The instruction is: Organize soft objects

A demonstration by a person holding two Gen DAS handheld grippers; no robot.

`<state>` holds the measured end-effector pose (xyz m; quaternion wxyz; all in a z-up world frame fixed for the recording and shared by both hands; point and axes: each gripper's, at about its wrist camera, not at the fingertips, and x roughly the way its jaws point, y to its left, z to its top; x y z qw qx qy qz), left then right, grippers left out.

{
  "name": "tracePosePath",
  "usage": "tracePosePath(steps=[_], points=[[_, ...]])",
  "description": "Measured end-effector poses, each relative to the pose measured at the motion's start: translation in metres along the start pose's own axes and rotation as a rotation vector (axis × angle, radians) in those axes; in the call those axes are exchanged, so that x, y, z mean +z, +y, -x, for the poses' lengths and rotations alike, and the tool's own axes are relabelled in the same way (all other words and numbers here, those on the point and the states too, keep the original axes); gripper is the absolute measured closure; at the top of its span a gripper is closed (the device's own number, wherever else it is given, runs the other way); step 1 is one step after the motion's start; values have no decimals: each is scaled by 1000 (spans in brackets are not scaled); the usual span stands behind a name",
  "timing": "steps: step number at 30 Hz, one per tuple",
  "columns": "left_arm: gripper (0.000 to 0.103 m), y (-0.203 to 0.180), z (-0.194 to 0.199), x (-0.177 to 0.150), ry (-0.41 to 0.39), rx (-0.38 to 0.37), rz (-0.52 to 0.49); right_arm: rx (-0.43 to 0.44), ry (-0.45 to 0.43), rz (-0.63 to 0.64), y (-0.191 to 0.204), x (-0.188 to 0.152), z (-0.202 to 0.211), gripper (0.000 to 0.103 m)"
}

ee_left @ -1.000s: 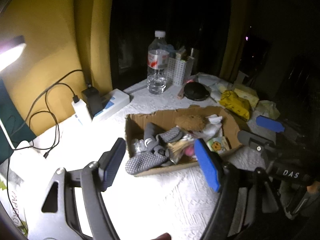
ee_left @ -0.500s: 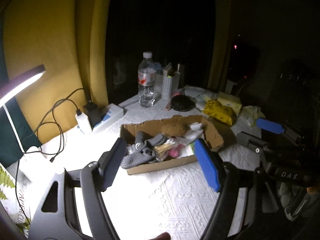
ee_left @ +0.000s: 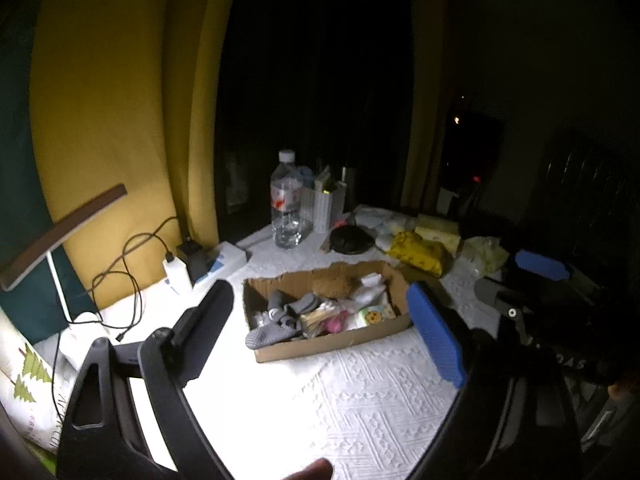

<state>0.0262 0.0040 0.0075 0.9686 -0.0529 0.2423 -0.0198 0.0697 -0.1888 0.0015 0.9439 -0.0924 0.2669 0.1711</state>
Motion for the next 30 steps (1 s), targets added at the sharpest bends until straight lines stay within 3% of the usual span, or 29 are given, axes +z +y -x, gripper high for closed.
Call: tracePosePath(steps=[17,30], points=[[12,-15,44,6,-61,-56,-53,-77,-90,-26,7,-4,66,25],[11,-19,58,6,-81,-57,-74,-96,-109,-42,4,-5,84,25]])
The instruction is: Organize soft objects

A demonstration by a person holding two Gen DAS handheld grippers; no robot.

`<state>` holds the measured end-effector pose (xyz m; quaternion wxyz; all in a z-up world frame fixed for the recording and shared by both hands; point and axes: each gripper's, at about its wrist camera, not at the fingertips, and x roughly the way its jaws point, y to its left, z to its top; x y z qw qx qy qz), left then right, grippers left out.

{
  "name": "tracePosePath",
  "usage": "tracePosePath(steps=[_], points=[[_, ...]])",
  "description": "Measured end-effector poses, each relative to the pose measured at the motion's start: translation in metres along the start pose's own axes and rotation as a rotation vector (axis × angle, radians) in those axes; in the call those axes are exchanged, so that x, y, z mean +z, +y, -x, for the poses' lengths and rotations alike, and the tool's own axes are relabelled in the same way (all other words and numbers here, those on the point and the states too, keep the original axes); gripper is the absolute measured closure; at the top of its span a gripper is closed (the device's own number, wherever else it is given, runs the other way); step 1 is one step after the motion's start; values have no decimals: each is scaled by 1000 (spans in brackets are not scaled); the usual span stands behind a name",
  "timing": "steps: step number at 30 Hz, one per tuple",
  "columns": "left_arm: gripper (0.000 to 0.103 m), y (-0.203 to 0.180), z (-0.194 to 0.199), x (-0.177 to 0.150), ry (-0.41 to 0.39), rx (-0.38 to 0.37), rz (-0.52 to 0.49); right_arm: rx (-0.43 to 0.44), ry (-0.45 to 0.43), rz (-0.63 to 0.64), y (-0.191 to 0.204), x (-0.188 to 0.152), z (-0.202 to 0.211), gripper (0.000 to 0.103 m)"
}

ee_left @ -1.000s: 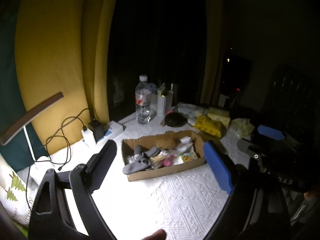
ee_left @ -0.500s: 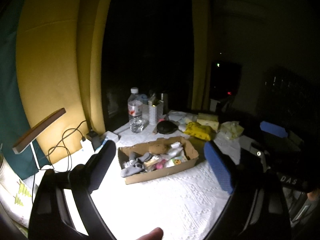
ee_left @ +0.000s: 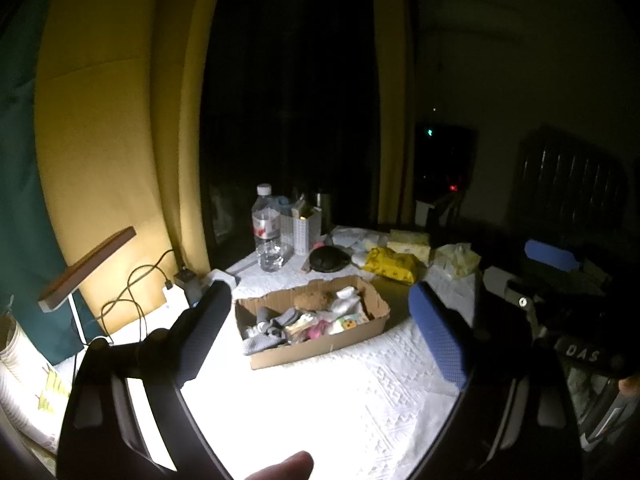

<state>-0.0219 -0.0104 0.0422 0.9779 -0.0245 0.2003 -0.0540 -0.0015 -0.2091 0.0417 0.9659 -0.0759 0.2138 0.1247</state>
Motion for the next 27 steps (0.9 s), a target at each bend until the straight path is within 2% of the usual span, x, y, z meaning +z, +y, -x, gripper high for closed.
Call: tracePosePath(steps=[27], points=[[10,-1,7,0,-2,-2,-8,-1,4,1,0,0,3,25]])
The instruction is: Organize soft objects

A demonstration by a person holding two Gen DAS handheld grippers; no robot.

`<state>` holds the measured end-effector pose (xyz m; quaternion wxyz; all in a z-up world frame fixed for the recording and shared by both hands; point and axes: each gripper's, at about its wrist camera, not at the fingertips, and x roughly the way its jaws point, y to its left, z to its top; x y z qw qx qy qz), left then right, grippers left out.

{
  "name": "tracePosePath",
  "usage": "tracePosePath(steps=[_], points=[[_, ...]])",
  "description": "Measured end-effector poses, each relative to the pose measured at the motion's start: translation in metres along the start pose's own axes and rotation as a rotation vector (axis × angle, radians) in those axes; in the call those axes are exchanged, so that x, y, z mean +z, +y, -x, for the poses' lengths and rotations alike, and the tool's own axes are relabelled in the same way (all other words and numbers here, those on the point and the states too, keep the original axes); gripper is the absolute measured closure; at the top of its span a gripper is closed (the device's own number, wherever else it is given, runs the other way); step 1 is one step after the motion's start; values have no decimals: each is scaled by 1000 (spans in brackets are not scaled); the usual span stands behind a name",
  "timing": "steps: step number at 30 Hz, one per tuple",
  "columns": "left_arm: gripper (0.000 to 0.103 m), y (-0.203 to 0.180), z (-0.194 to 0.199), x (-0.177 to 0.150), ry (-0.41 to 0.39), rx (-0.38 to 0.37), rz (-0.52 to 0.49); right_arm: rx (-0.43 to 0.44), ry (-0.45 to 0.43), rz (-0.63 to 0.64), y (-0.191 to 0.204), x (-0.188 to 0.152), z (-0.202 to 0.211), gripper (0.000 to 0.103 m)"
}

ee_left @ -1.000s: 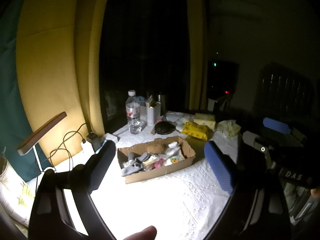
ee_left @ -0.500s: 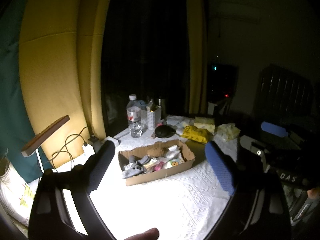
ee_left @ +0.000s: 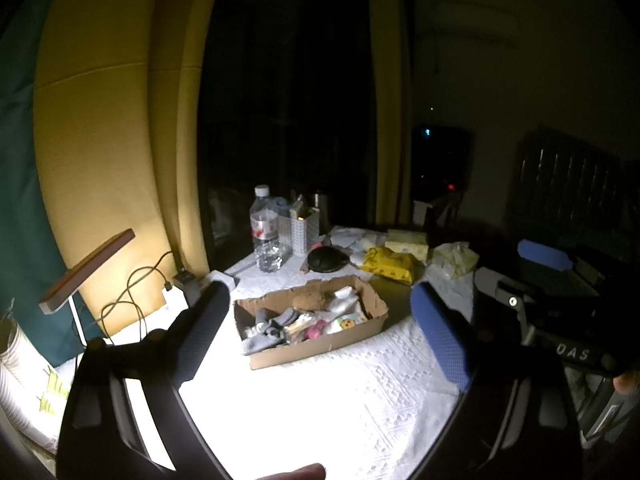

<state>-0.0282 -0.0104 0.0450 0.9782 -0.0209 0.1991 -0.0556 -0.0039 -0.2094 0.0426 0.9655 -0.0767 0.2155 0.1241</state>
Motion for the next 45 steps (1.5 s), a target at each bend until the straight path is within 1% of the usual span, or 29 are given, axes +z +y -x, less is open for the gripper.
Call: tracePosePath(steps=[45], points=[[10,-2,-2,-1,4,3,-8,2,9,1,0,-2,-1,25]])
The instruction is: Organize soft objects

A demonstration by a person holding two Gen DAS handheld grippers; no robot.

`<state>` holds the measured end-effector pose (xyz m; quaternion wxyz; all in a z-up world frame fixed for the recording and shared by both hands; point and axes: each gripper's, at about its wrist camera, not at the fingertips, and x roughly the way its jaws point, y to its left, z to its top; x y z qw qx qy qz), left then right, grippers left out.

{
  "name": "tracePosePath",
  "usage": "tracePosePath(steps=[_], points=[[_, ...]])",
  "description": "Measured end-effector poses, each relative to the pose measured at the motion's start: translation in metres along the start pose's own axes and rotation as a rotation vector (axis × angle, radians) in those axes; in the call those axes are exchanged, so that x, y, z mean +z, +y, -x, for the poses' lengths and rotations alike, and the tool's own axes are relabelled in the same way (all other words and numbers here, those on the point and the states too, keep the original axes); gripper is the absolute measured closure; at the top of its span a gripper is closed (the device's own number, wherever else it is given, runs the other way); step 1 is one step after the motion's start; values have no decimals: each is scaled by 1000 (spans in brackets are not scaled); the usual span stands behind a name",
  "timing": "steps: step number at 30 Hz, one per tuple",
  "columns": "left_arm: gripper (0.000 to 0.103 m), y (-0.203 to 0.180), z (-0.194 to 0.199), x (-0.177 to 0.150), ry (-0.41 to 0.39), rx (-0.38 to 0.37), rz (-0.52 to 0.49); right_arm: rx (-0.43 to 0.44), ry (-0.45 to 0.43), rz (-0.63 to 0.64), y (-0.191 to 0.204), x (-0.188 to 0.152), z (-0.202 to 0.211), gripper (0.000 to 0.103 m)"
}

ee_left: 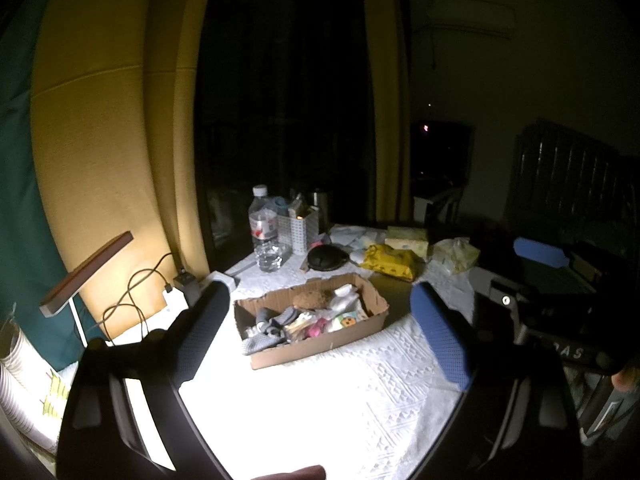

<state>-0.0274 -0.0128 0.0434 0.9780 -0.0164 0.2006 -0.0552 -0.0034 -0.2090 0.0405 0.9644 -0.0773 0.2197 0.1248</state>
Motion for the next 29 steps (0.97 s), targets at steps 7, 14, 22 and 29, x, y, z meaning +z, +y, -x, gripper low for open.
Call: tracePosePath(steps=[7,14,22,29], points=[[10,0,0,0,1,0,-1,0,1,0,0,0,0,25],[10,0,0,0,1,-1,-1,1,2,-1,0,-1,-1,25],[10,0,0,0,0,-3,-3,1,2,-2,0,0,-1,25],[10,-1,-1,-2,13,3,-3,3,5,-3,1,-4,0,25]])
